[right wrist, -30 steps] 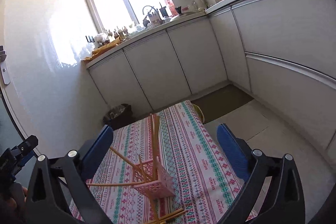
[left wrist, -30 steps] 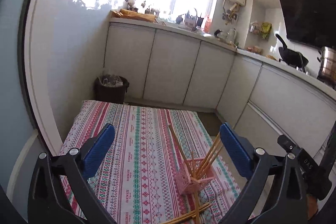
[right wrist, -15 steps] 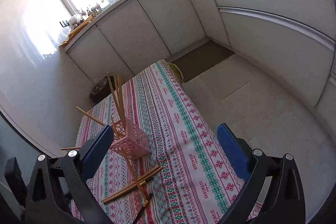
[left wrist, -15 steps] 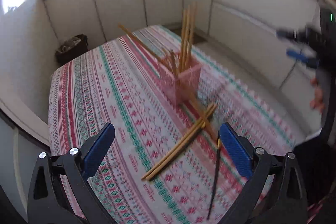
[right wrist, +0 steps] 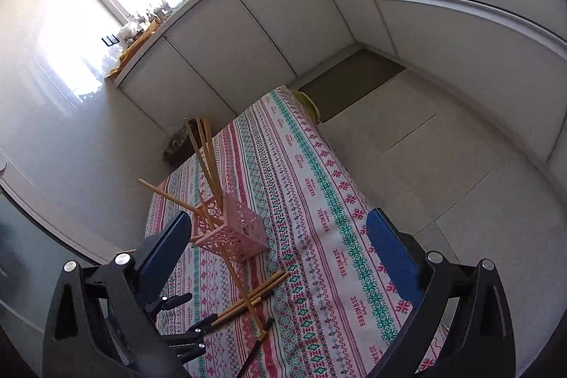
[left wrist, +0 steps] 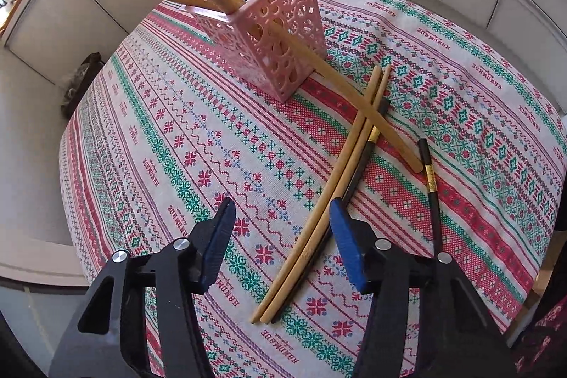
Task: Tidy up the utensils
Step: 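Move both tools back down to the remaining chopsticks, then close the left tool on a wooden chopstick and lift it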
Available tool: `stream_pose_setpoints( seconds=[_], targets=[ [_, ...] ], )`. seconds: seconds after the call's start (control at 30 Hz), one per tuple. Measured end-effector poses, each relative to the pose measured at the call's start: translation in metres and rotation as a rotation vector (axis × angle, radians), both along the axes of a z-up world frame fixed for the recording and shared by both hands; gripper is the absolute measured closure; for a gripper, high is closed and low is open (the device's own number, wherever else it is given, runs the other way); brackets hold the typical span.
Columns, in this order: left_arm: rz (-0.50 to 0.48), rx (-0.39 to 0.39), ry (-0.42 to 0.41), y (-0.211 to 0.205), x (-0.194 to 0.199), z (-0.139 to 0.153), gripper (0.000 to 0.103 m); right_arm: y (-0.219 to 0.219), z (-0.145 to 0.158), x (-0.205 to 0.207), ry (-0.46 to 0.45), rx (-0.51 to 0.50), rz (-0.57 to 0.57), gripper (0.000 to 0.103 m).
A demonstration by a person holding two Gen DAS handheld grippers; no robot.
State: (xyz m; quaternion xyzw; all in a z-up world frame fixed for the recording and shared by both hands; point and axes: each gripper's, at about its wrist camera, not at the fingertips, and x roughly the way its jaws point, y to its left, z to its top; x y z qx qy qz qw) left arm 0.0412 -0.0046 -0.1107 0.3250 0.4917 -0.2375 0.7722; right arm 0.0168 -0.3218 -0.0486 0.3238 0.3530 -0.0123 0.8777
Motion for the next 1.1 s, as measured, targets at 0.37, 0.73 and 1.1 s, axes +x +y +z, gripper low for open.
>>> stream_pose_setpoints(
  seconds=[0.37, 0.73, 1.1],
  targets=[
    [-0.065, 0.015, 0.038, -0.018, 0.01, -0.014, 0.073, 0.0, -0.004, 0.002, 0.047, -0.027, -0.001, 0.007],
    [-0.031, -0.033, 0.255, -0.004, 0.036, -0.029, 0.08, 0.003, -0.009, 0.005, 0.078, -0.046, 0.021, 0.007],
    [0.333, -0.137, 0.345, 0.073, -0.022, -0.039, 0.088, 0.045, -0.02, 0.002, 0.182, -0.222, 0.171, 0.007]
  ],
)
